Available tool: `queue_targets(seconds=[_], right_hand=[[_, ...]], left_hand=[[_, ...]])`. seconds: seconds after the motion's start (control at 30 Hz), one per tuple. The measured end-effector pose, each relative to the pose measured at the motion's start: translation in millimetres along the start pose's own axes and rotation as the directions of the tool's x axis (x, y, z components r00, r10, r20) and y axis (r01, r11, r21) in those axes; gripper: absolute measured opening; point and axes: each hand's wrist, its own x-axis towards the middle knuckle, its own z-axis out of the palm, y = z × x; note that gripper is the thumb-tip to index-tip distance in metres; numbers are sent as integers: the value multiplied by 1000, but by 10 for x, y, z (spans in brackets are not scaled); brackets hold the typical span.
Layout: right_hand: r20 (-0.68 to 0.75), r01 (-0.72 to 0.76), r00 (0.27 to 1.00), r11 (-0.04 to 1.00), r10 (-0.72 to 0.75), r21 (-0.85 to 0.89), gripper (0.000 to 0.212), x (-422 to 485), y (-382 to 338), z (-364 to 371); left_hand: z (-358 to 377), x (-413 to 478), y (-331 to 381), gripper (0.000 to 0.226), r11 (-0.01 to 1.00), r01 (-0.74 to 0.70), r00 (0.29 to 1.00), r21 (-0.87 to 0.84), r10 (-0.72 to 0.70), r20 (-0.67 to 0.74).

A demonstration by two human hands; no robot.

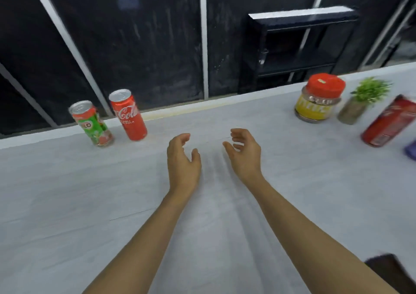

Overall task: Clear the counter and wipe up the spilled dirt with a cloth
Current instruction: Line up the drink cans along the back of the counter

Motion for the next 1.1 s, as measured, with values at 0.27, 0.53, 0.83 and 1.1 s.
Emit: queue_targets(seconds=[0.27, 0.53, 0.83, 1.1], right_hand=[[-389, -110, 919, 989, 62, -102, 31, -149, 507, -2022], [-656, -304, 724, 952, 212, -27, 44, -82, 947, -3409], [-468, -292, 853, 954, 232, -60, 102, 511, 1209, -3994], [-491, -183, 861, 982, 135, -51, 64, 482, 1102, -3819]], left_hand=[[1678, -500, 1004, 36, 980, -173, 873, -94, 197, 446], [2991, -862, 1786, 64, 984, -161, 730, -80, 173, 661], [3706, -883, 2209, 88, 985, -44, 803, -167, 134, 581], [3478, -912, 2148, 77, 984, -52, 866, -168, 129, 483]])
